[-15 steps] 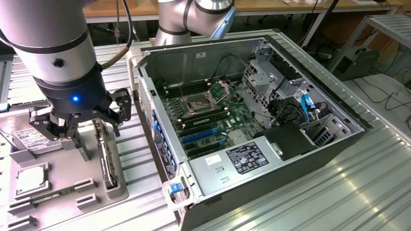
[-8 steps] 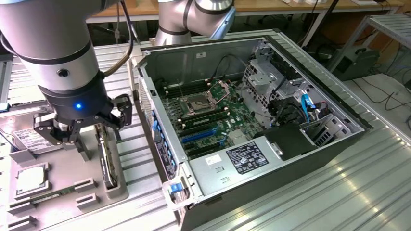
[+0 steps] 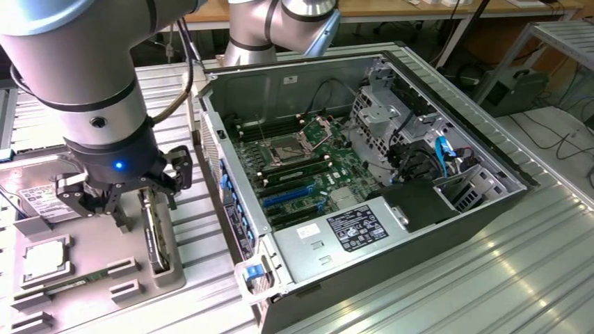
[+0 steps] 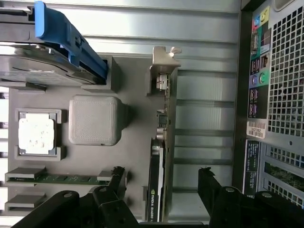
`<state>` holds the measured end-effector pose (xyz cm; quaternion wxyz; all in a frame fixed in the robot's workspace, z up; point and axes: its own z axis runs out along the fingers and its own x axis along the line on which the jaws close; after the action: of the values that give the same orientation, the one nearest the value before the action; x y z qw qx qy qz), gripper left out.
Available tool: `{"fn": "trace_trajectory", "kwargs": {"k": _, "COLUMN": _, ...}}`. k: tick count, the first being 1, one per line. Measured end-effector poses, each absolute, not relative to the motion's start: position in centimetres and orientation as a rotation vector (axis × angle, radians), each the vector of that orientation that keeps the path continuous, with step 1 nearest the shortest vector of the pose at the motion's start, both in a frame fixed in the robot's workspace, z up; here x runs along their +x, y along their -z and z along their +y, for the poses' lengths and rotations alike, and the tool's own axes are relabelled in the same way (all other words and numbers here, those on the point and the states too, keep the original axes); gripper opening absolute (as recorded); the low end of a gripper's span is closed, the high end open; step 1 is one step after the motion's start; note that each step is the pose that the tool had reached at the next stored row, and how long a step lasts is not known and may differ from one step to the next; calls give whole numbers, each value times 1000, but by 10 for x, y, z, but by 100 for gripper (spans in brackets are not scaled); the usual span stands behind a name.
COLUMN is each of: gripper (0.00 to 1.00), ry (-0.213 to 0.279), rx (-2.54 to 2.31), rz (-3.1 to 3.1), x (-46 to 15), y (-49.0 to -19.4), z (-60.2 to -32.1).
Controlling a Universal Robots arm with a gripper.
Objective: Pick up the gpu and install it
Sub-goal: 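Pick up the gpu and move the gpu toward the slot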
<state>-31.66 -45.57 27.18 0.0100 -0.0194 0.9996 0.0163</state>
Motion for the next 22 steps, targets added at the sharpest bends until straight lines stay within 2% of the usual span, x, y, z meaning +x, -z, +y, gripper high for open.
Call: {"fn": "trace_trajectory", "kwargs": {"k": 22, "gripper": 72, "ry": -50, "rx": -61, "rz": 3121, "x": -317, "y": -247, "z": -458}}
